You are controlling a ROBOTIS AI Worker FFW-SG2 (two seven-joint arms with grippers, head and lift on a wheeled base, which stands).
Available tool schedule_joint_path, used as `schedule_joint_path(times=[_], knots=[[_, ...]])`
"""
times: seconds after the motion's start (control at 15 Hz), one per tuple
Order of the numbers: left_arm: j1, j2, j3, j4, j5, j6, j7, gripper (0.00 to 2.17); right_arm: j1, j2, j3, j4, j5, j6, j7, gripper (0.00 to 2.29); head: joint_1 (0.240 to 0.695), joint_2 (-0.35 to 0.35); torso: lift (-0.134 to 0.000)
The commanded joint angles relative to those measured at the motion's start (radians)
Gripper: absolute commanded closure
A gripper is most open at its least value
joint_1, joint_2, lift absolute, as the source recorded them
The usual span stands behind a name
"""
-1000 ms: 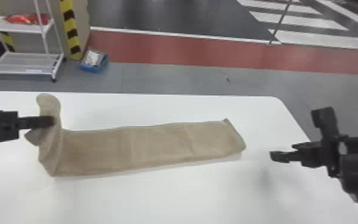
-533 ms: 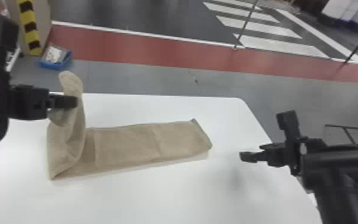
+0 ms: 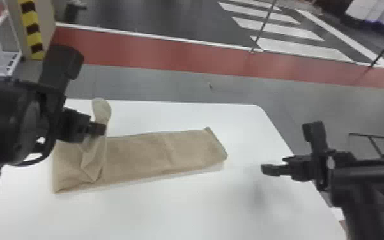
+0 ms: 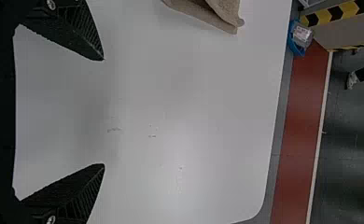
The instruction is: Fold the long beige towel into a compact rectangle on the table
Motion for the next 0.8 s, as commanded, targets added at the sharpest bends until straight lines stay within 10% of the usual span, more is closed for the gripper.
schedule_joint_path(times=[0.0, 0.07, 0.13, 0.2, 0.73], knots=[[-0.001, -0.003, -0.03, 0.009, 0.001, 0.004, -0.003, 1.7, 0.002, -0.001, -0.003, 0.001, -0.001, -0.004, 0.0, 0.06, 0.695, -0.35, -0.124], [0.001, -0.003, -0.05, 0.009, 0.006, 0.004, 0.0, 1.45, 0.002, -0.001, -0.003, 0.003, -0.002, -0.01, -0.002, 0.06, 0.695, -0.35, -0.124], [0.007, -0.003, -0.073, 0.009, 0.015, 0.004, 0.014, 0.35, 0.002, -0.001, -0.003, 0.003, -0.002, -0.01, -0.002, 0.06, 0.695, -0.35, -0.124], [0.016, -0.003, -0.09, 0.008, 0.021, 0.004, 0.014, 0.0, 0.001, 0.001, -0.002, 0.003, -0.004, -0.01, -0.002, 0.06, 0.695, -0.35, -0.124], [0.042, -0.003, -0.13, 0.002, 0.046, 0.004, 0.04, 0.03, -0.001, 0.012, -0.011, -0.054, -0.039, 0.042, -0.003, 0.07, 0.695, -0.35, -0.124]])
